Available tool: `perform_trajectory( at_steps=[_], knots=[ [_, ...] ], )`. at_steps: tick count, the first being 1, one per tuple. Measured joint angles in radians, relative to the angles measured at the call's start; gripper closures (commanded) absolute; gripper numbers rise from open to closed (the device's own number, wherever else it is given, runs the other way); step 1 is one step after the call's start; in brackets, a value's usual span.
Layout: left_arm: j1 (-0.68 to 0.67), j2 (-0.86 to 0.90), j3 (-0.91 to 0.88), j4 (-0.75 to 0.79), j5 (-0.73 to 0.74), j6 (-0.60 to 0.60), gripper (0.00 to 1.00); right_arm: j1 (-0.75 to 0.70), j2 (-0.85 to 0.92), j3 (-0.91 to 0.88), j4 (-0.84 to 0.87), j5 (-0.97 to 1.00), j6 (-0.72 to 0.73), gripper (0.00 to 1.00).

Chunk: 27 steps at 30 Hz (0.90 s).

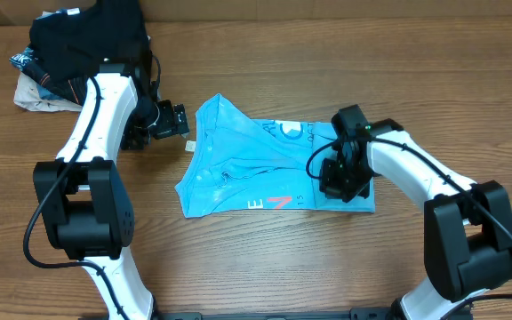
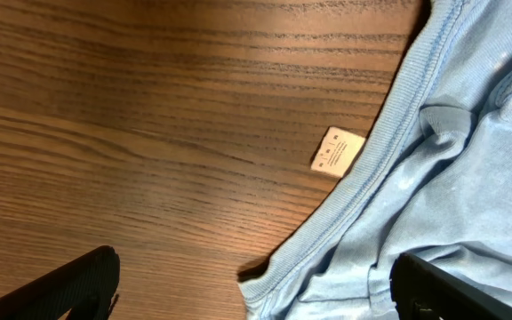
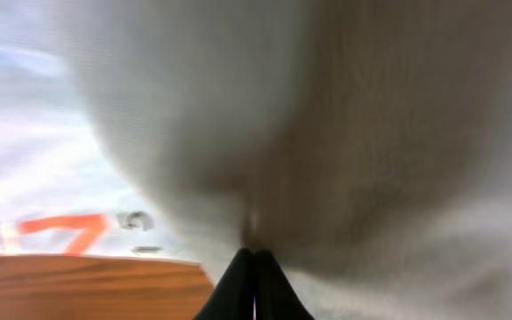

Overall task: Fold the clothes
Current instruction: 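Release the fold and lift the right gripper away to the upper right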

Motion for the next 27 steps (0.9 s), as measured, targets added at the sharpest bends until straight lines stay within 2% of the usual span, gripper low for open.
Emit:
perform_trajectory(
  at_steps=[1,4,6,10,15,17,24,27],
  knots=[
    [0.0,0.0,0.0,0.0,0.0,0.0,0.0,-0.003,0.0,0.032,-0.014,0.0,0.002,0.94],
    [0.0,0.0,0.0,0.001,0.0,0.0,0.0,-0.021,0.0,0.143,-0.01,0.0,0.014,0.76],
    [0.0,0.0,0.0,0.004,0.0,0.0,0.0,-0.042,-0.002,0.216,0.04,-0.001,0.01,0.73],
    [0.0,0.0,0.0,0.004,0.0,0.0,0.0,-0.076,-0.014,0.264,0.147,0.0,0.009,0.74],
    [0.0,0.0,0.0,0.005,0.0,0.0,0.0,-0.09,0.006,0.264,0.179,0.004,0.009,0.79],
    [0.0,0.0,0.0,0.005,0.0,0.0,0.0,-0.09,0.034,0.264,0.187,0.004,0.009,0.82],
    [0.0,0.0,0.0,0.004,0.0,0.0,0.0,-0.09,0.177,0.264,0.246,0.004,0.021,0.82],
    [0.0,0.0,0.0,0.004,0.0,0.0,0.0,-0.09,0.227,0.264,0.288,0.005,0.026,0.87]
  ],
)
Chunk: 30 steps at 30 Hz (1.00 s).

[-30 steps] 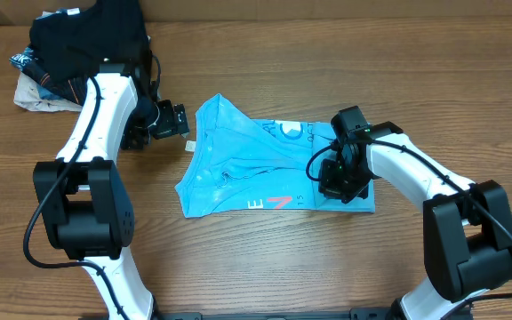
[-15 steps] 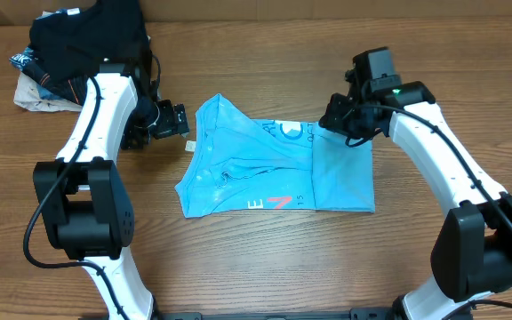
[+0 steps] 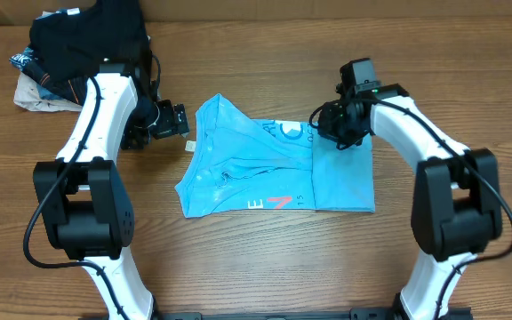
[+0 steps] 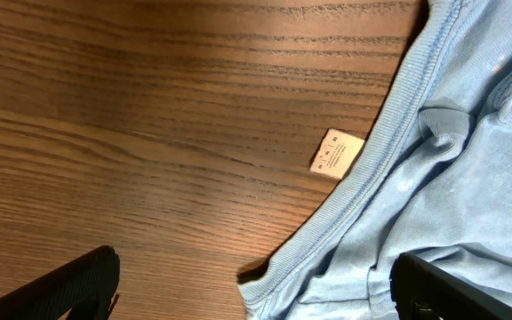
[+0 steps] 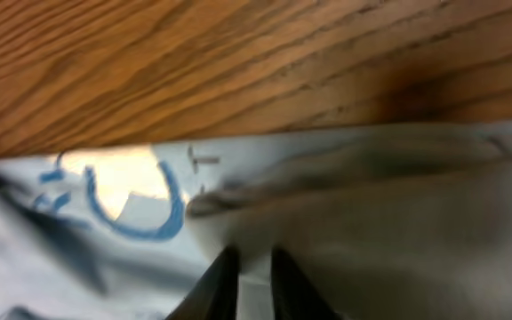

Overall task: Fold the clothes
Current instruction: 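Release the fold and lift the right gripper away to the upper right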

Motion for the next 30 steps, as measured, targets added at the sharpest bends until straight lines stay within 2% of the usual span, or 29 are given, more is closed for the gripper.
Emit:
perform_trajectory(
  at_steps=[5,7,8,9,10,12,13,15,16,22,30],
  knots=[
    [0.0,0.0,0.0,0.0,0.0,0.0,0.0,0.0,0.018,0.002,0.05,0.001,0.005,0.89],
    [0.0,0.0,0.0,0.0,0.0,0.0,0.0,0.0,0.018,0.018,0.037,0.002,0.006,0.86],
    [0.0,0.0,0.0,0.0,0.0,0.0,0.0,0.0,0.018,0.029,0.021,0.002,0.005,0.82],
    [0.0,0.0,0.0,0.0,0.0,0.0,0.0,0.0,0.018,0.051,-0.005,0.003,0.004,0.76],
    [0.0,0.0,0.0,0.0,0.0,0.0,0.0,0.0,0.017,0.079,-0.038,0.004,0.0,0.65],
    [0.0,0.0,0.0,0.0,0.001,0.0,0.0,0.0,0.011,0.158,-0.126,0.012,-0.019,0.33],
    [0.0,0.0,0.0,0.0,0.003,0.0,0.0,0.0,0.006,0.192,-0.167,0.02,-0.02,0.21],
    [0.0,0.0,0.0,0.001,0.013,0.001,0.0,0.0,-0.018,0.285,-0.279,0.045,-0.029,0.04],
    [0.0,0.0,0.0,0.003,0.019,0.002,0.0,0.0,-0.034,0.328,-0.332,0.061,-0.029,0.0],
    [0.0,0.0,-0.038,0.098,0.069,0.026,0.0,0.0,-0.145,0.536,-0.578,0.107,-0.043,0.0],
    [0.0,0.002,-0.163,0.213,0.145,0.051,0.0,0.0,-0.171,0.562,-0.733,0.094,-0.043,0.0]
  ],
)
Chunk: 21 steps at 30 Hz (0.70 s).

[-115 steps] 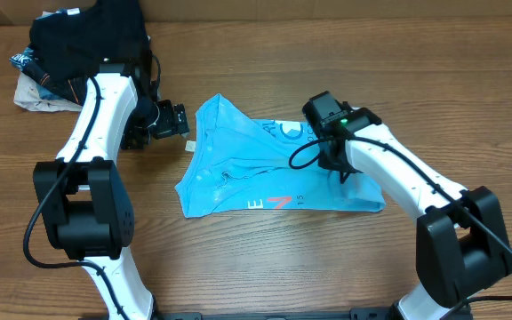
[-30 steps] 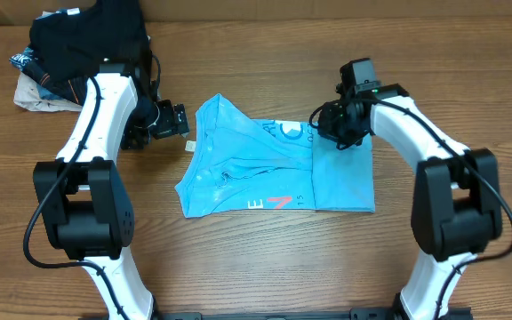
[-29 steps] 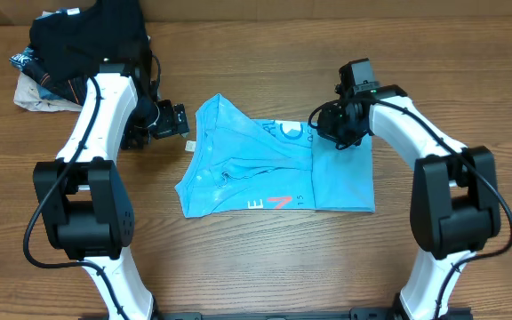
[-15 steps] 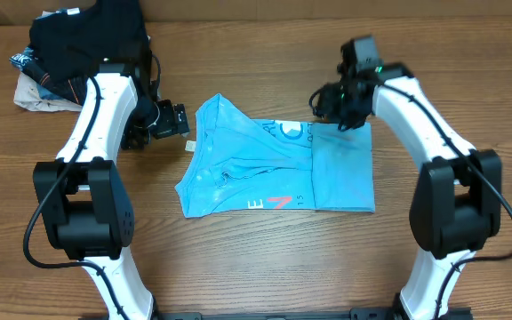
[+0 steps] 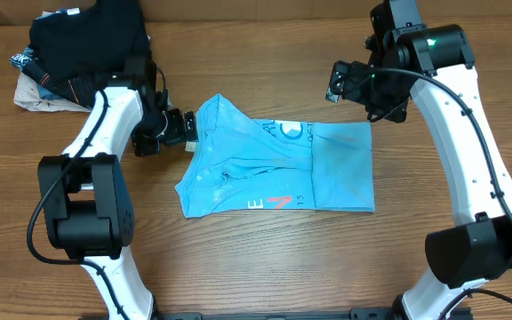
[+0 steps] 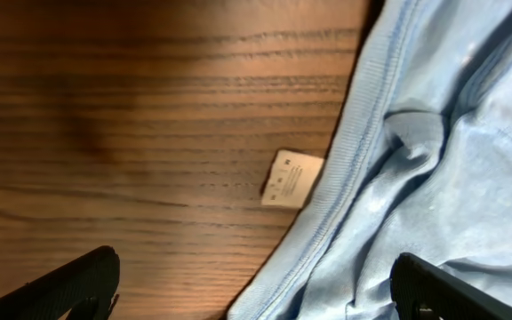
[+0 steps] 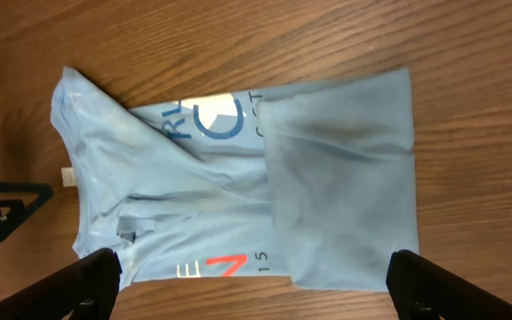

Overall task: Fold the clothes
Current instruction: 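Release the fold and lift the right gripper away to the upper right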

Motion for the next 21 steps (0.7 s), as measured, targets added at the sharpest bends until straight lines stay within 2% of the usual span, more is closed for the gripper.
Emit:
perform_trajectory(
  at_steps=[9,21],
  knots=[
    [0.0,0.0,-0.003,0.03,0.072,0.05,0.0,-0.027,-0.011,0.0,0.011,0.006,0.0,0.0],
    [0.0,0.074,-0.004,0.071,0.146,0.097,0.0,-0.359,-0.057,0.0,-0.072,0.006,-0.093,0.0]
  ],
)
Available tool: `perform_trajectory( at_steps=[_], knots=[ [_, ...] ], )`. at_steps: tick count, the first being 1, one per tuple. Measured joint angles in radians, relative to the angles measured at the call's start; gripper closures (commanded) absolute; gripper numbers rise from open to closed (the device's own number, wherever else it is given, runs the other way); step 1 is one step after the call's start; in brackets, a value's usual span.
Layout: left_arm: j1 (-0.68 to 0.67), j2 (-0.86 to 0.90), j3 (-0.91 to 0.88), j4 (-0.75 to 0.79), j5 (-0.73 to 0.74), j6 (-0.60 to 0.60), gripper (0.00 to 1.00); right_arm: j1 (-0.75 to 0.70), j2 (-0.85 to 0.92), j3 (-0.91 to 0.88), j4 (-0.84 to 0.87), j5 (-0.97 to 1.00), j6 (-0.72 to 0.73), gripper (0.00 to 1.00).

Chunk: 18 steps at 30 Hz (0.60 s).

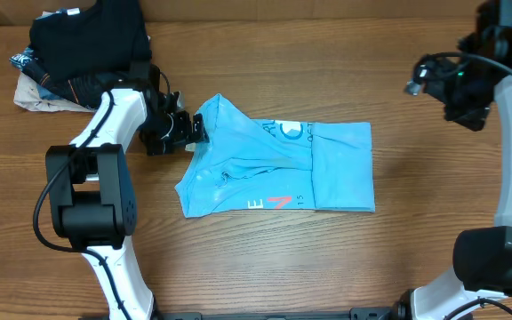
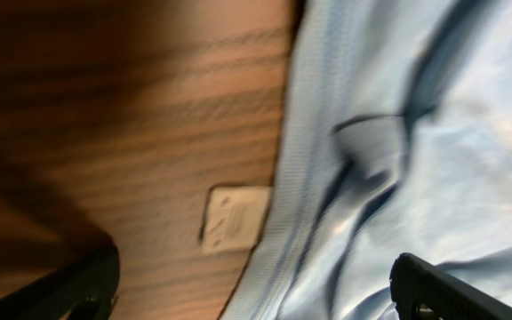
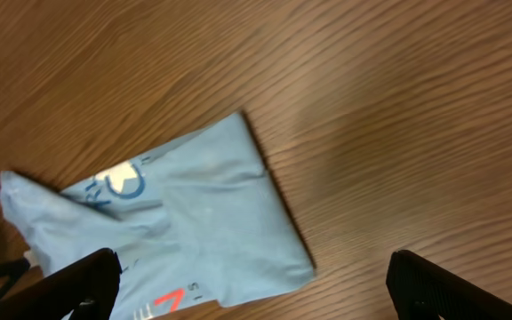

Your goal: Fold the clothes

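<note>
A light blue T-shirt [image 1: 274, 169] lies partly folded in the middle of the wooden table, its right part [image 1: 343, 169] laid over as a flat panel. My left gripper [image 1: 192, 129] is open at the shirt's left edge, by the collar. In the left wrist view the ribbed collar hem [image 2: 318, 151] and a small white label [image 2: 236, 218] sit between its wide-apart fingers [image 2: 69, 284]. My right gripper [image 1: 456, 89] hangs open and empty, high at the far right. From there the right wrist view takes in the whole shirt [image 3: 176, 222].
A pile of dark clothes [image 1: 87, 40] sits at the back left corner over a pale garment [image 1: 34, 93]. Bare wood table [image 1: 256, 258] surrounds the shirt in front and to the right.
My right arm has moved from above the shirt's upper right corner out to the far right. My left gripper has shifted right, closer onto the collar edge.
My right gripper was shut on the shirt's right part over the body. Then it was at the shirt's top edge with the panel laid flat. Then it was open, raised above the shirt, and now stands far right. The left gripper stayed open beside the collar.
</note>
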Motion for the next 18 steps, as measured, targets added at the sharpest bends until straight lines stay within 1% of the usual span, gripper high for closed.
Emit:
perform_trajectory(
  at_steps=[4,8,18],
  knots=[
    [0.0,0.005,0.001,0.009,0.032,0.021,0.0,-0.051,0.0,0.0,-0.01,-0.008,-0.034,0.0],
    [0.001,0.021,0.01,0.014,0.101,0.054,0.0,-0.074,0.0,0.0,-0.012,-0.015,-0.05,0.0],
    [0.002,0.089,0.056,-0.018,0.305,0.085,0.02,-0.075,0.0,0.0,-0.005,-0.023,-0.064,0.0]
  ],
)
